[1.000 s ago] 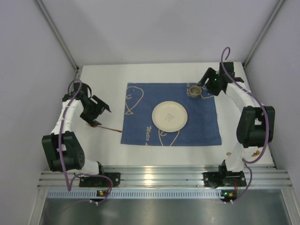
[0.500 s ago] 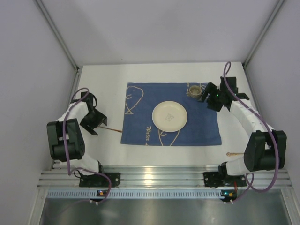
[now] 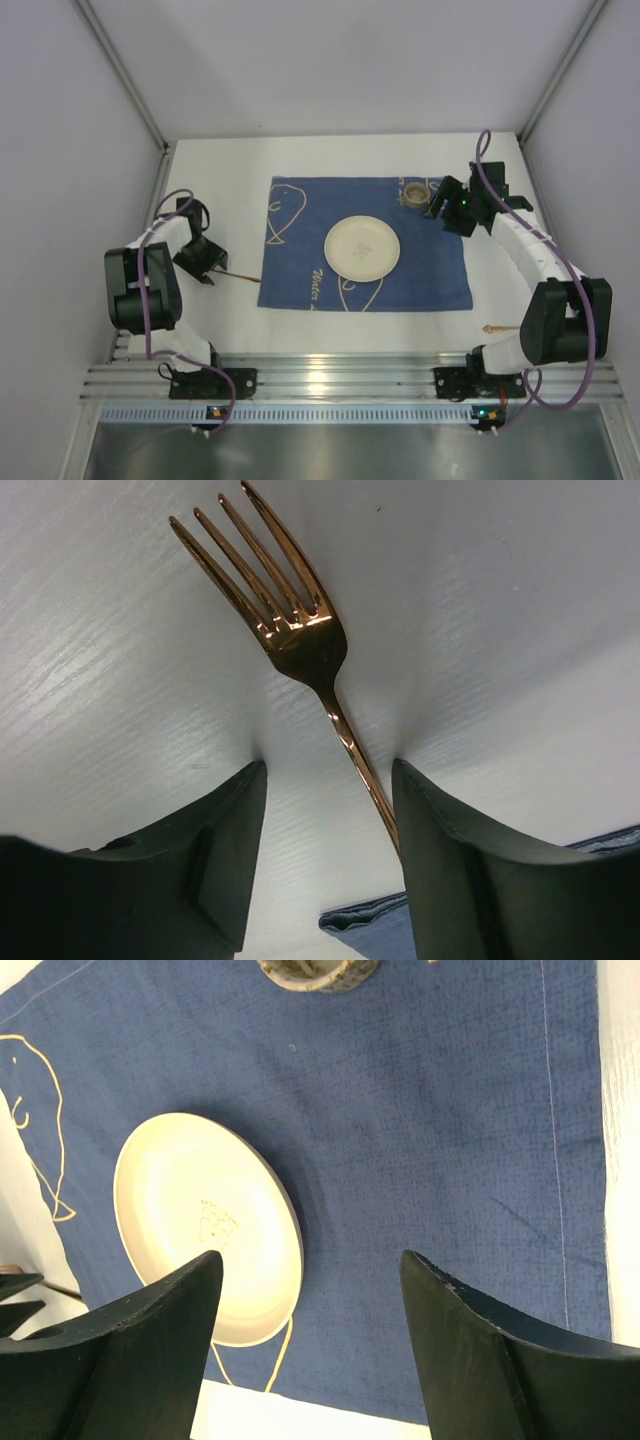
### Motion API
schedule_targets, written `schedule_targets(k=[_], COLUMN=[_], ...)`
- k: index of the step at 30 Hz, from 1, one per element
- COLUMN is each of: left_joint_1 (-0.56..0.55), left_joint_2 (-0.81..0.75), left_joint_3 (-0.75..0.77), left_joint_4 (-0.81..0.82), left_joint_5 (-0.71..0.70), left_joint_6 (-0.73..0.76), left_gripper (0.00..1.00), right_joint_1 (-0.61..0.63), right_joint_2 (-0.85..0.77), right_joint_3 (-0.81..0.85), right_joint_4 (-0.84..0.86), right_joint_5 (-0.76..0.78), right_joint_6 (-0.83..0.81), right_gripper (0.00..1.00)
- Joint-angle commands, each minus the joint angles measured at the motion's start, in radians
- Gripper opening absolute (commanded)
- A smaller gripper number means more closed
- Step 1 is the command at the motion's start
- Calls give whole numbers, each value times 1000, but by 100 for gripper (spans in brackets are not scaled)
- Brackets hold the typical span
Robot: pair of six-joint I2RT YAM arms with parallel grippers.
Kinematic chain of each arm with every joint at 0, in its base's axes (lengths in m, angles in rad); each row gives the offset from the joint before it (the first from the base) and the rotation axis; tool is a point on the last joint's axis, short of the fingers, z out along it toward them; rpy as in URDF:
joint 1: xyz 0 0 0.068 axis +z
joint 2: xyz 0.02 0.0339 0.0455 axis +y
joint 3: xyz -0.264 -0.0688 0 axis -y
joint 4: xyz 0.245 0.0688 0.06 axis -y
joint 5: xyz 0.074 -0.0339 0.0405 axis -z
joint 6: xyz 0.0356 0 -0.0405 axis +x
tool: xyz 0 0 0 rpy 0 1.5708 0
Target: Set the dinner table for one person
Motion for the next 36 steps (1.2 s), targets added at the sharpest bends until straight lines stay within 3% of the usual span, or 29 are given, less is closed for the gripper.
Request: schedule_targets(k=[1, 6, 9, 10, 16, 27, 31, 36], left_joint_1=[4, -3, -11, -14, -15, -66, -147, -325], left_joint_2=[20, 51, 65, 72, 75, -73, -78, -32], left_joint_3=[-15, -19, -18, -18, -35, 45, 128, 279], left_joint_4=[49, 63, 70, 73, 80, 50, 38, 21], left_joint_5=[-30, -30, -28, -30, -45, -85, -113, -133], left_joint_6=[-16, -25, -26, -26, -14, 141, 188, 263], left_gripper=[56, 42, 28, 20, 0, 0, 0, 0], right_joint_1=[0, -8, -11, -12, -23, -25, -26, -25], right_joint_2=[12, 18, 22, 23, 40, 65, 51, 17], right_joint_3=[65, 62, 56, 56, 68, 97, 102, 86], right_joint_4=[-3, -11, -9, -9, -13, -5, -5, -6], right_joint_5=[6, 1, -3, -3, -14, -35, -39, -37], right_joint_6=[-29, -38, -38, -40, -45, -38, -31, -25], right_gripper=[72, 71, 71, 71, 70, 70, 70, 74])
